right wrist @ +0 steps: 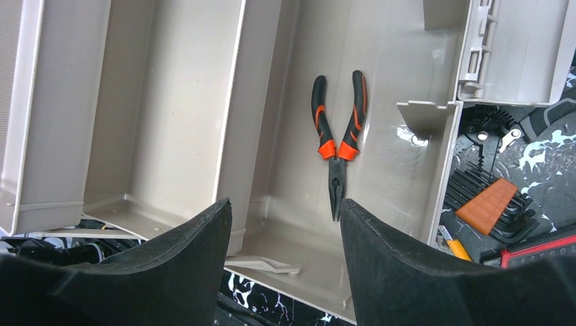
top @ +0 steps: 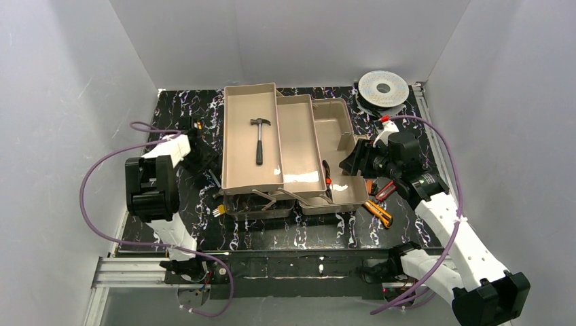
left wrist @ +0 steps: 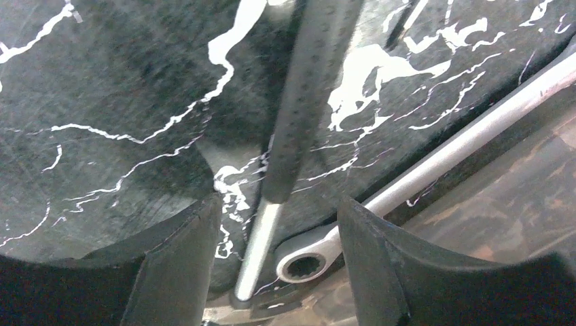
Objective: Pack the tool kit
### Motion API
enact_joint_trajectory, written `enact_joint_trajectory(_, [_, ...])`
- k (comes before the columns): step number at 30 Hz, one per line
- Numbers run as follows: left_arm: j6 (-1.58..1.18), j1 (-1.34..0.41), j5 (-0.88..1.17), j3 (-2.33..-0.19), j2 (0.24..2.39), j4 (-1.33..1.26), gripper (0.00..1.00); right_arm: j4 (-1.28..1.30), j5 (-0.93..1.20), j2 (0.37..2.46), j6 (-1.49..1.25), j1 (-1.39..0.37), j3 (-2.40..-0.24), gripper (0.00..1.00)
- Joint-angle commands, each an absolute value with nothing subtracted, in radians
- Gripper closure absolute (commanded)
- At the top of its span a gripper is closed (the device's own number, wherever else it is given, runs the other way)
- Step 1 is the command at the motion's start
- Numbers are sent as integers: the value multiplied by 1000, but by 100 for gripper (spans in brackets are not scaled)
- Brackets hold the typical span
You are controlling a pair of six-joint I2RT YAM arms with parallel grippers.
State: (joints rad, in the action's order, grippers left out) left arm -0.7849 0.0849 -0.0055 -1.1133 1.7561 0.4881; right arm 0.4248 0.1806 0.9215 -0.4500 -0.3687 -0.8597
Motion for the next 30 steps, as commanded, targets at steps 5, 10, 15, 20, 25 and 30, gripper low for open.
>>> enact_joint_trajectory(5, [-860,32,-221,-1279,1886,760,58,429,190,908,-439,-375,-913,33])
enact_joint_trajectory(10, [-915,32,-278,-1321,1941,870,67,425,189,908,-439,-375,-910,33])
enact_joint_trajectory(15, [-944,34,-219,-1244,1920,833,100,428,178,900,-436,-374,-900,33])
enact_joint_trajectory(20, [-986,38,-275,-1194,1786,864,100,433,170,899,-434,-374,-899,33])
enact_joint_trajectory(25, [-984,39,-464,-1242,1570,990,100,434,170,898,-431,-374,-897,33])
enact_joint_trajectory(30, [-941,39,-588,-1303,1371,1064,100,425,193,899,-431,-374,-896,33])
